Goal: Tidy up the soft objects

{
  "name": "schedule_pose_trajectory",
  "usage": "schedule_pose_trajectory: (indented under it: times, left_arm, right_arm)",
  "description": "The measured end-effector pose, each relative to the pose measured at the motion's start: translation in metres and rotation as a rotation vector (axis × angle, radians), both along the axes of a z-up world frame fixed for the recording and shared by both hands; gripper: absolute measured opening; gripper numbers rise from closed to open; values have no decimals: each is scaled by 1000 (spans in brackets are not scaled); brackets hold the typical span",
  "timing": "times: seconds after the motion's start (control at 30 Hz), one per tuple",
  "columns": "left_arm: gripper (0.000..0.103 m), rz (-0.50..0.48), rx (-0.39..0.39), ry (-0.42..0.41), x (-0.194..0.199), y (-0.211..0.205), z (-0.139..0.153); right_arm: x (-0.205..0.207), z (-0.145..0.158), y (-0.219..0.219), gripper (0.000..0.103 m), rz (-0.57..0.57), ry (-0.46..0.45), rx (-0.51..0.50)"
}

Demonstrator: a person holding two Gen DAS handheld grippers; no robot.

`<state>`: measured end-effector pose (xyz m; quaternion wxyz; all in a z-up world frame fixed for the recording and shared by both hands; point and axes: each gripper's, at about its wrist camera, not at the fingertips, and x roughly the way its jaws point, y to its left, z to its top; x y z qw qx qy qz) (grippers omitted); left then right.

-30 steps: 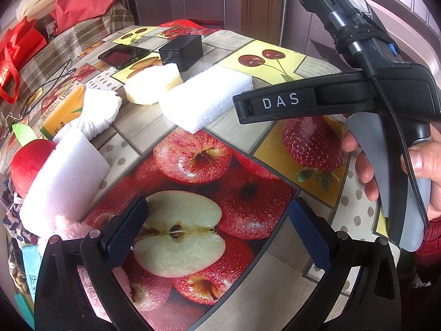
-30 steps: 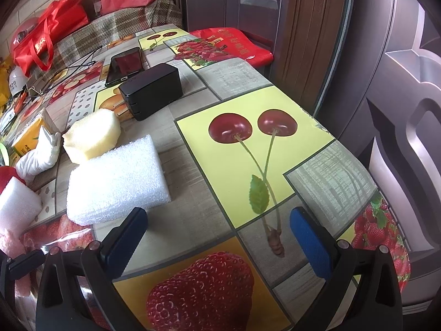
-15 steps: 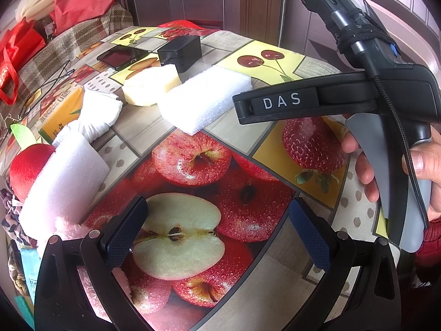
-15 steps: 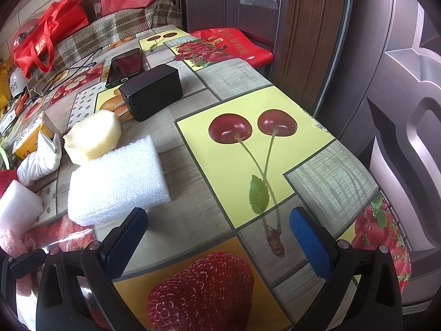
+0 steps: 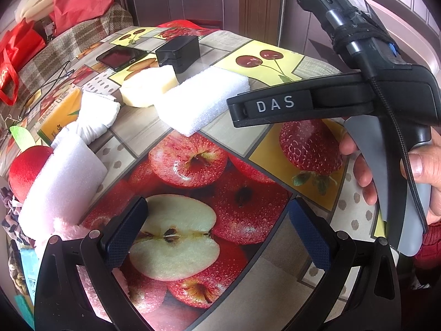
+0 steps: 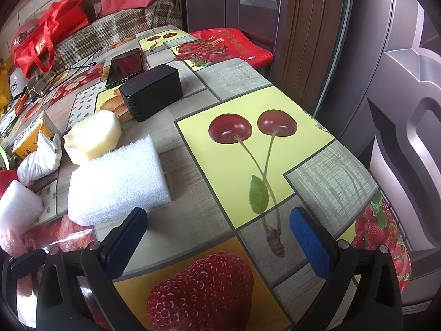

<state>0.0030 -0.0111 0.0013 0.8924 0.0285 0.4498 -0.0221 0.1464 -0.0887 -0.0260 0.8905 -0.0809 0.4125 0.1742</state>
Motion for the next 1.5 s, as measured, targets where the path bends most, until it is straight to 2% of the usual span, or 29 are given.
schedule_pose_trajectory:
  times: [0.07, 0.13, 0.2, 0.27, 0.33, 0.4, 0.47, 0.53, 0.63, 0.7, 0.77, 0.9, 1.1, 1.2, 1.27, 1.33, 1.5]
  left_arm:
    - [102, -35, -4, -13, -8, -9, 3]
    - [102, -59, -5, -96, -27, -16, 18]
    - [103, -66, -56, -168, -49, -14, 37]
    - [103, -33, -99, -246, -75, -2, 56]
    - [103, 39, -116, -329, -103, 19, 74]
    - [103, 153, -102, -395, -132, 47, 86]
    - [103, 277, -63, -428, -156, 78, 91]
    - [103, 389, -48, -436, -173, 109, 89]
    - [103, 530, -40, -384, -185, 149, 77]
    - [103, 578, -23, -327, -190, 161, 65]
    - [103, 597, -11, -276, -188, 166, 55]
    - [103, 590, 5, -233, -180, 166, 42]
    - [103, 573, 44, -148, -159, 169, 27]
    - [103, 566, 28, -119, -153, 173, 21]
    - [96, 556, 13, -100, -149, 174, 17]
    - [95, 545, 3, -88, -148, 173, 15]
    - [86, 532, 5, -54, -143, 171, 10]
  right_arm:
    - [0, 0, 0, 103, 0, 0, -1]
    - [0, 0, -2, 103, -3, 0, 9]
    - [1, 1, -6, 103, -23, 0, 20]
    - [1, 1, -8, 103, -27, -1, 35]
    - [1, 1, -9, 103, -27, -1, 43]
    - [0, 2, -10, 103, -27, -3, 50]
    - [-1, 4, -13, 103, -27, -6, 80]
    - [-3, 7, -17, 103, 13, -5, 168]
    - [-14, 20, -23, 103, 184, -50, 391]
    - [-24, 30, -20, 103, 323, -113, 467]
    - [-28, 36, -4, 103, 396, -142, 386]
    - [-28, 30, 30, 103, 423, -171, 193]
    - [-14, 15, 55, 103, 432, -97, 75]
    - [-10, 7, 63, 103, 431, -73, 23]
    - [-5, 2, 67, 103, 419, -51, -7]
    - [-3, 0, 69, 103, 406, -52, -31]
    - [-1, 0, 68, 103, 397, -54, -35]
